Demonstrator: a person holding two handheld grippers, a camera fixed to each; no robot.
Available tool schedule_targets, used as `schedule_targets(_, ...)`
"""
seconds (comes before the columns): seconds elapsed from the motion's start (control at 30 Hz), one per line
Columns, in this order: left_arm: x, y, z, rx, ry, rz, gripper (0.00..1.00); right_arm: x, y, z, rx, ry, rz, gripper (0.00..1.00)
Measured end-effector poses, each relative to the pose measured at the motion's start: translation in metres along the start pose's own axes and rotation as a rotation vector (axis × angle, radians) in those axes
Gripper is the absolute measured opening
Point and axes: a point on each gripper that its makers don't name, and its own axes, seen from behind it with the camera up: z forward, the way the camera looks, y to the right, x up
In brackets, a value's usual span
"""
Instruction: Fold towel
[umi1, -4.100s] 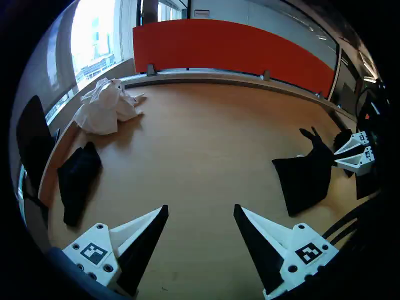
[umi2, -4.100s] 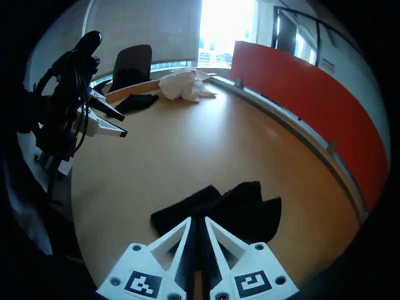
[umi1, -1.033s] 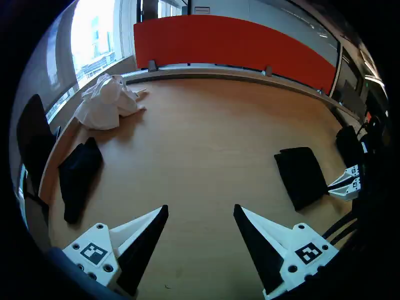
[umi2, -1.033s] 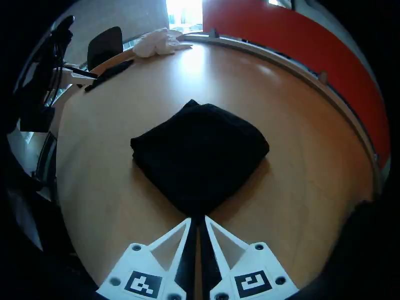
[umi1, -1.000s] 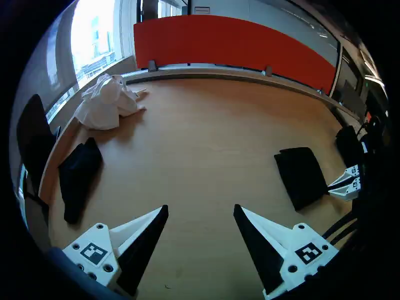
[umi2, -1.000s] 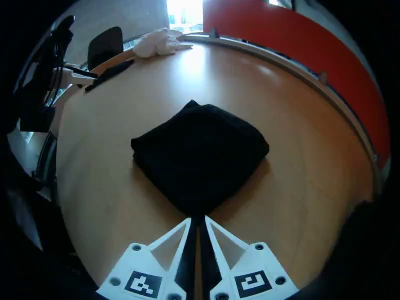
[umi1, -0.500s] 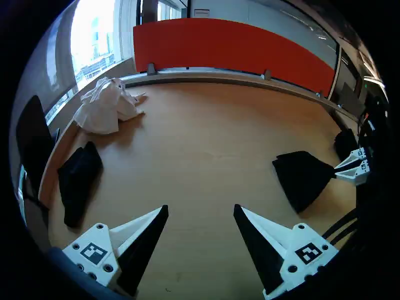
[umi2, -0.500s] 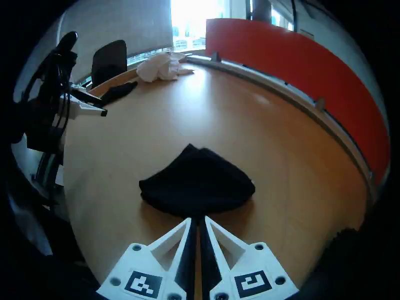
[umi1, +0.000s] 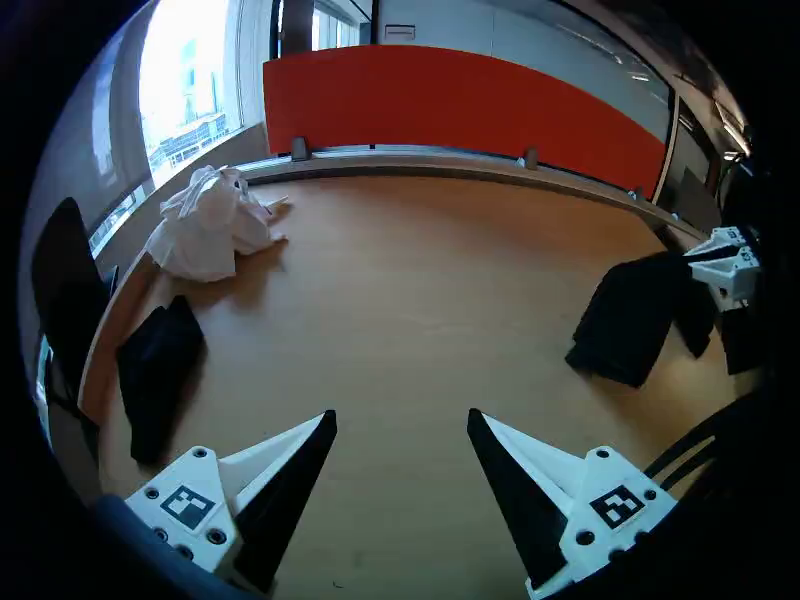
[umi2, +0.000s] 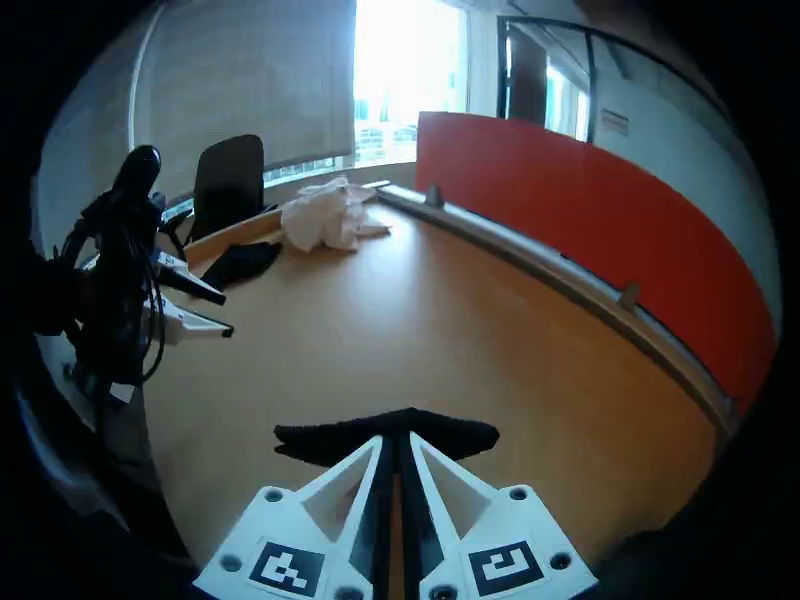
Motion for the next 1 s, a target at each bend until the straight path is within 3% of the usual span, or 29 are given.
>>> schedule_targets(0.17, 0.003, 0.003, 0.001, -0.008, 0.004, -0.003, 0.97, 0.019, 0.006, -0.008, -0.005, 0.029, -0.006, 0.04)
schedule_targets(1.0, 0.016, 0.012, 0.005, -0.023, 0.016, 0.022, 0.97, 0.036, 0.054, -0.037, -0.070, 0.055, 0.053, 0.04)
